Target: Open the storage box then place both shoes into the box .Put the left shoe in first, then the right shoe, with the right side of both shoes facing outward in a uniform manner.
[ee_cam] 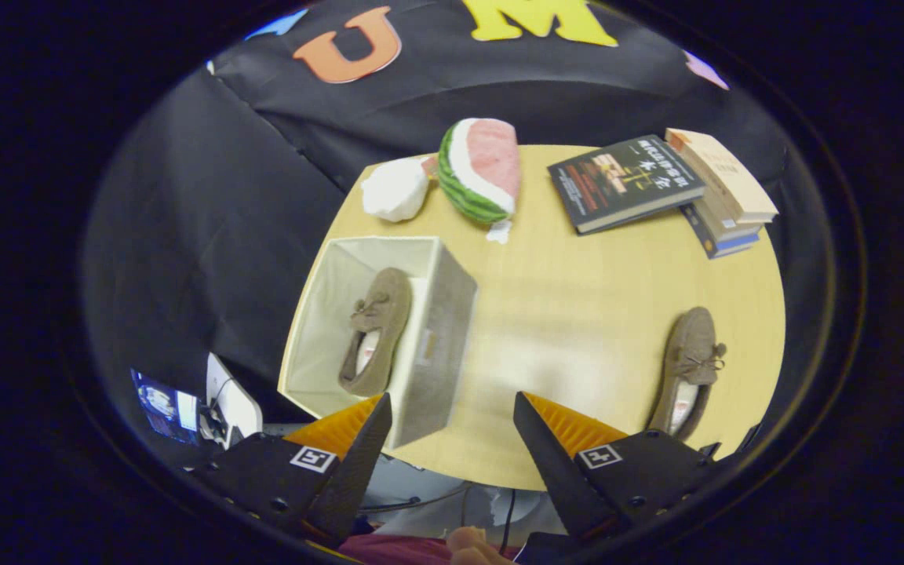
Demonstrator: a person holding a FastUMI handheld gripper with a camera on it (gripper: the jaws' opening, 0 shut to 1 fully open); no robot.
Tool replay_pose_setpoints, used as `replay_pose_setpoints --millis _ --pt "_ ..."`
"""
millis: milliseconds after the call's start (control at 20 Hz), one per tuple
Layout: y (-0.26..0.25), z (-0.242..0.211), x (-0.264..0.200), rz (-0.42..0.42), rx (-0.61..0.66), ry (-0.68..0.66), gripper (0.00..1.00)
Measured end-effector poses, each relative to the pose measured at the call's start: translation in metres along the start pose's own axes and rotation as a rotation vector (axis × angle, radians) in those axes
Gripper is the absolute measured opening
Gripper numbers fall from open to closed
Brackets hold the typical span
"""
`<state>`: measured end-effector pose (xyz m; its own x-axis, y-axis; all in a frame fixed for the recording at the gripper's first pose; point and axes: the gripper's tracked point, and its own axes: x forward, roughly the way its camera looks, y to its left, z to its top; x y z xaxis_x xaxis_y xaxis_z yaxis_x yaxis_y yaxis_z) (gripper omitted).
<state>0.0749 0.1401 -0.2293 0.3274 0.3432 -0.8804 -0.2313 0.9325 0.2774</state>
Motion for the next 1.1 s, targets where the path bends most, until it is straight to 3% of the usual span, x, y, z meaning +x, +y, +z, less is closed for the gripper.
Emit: replay_pose_setpoints --millis 200,600,750,1100 --pt "-0.106 -0.003 -0.021 -0.045 0.066 -0.046 0.96" --pt "-0.318 -0.028 -0.03 -0.267 0.182 -0.058 0.96" --pt "-0.347 -0.04 -0.014 -0.26 0.202 -0.025 0.96" --pt "-0.328 -0.055 0.027 -0.159 0.19 0.045 0.96"
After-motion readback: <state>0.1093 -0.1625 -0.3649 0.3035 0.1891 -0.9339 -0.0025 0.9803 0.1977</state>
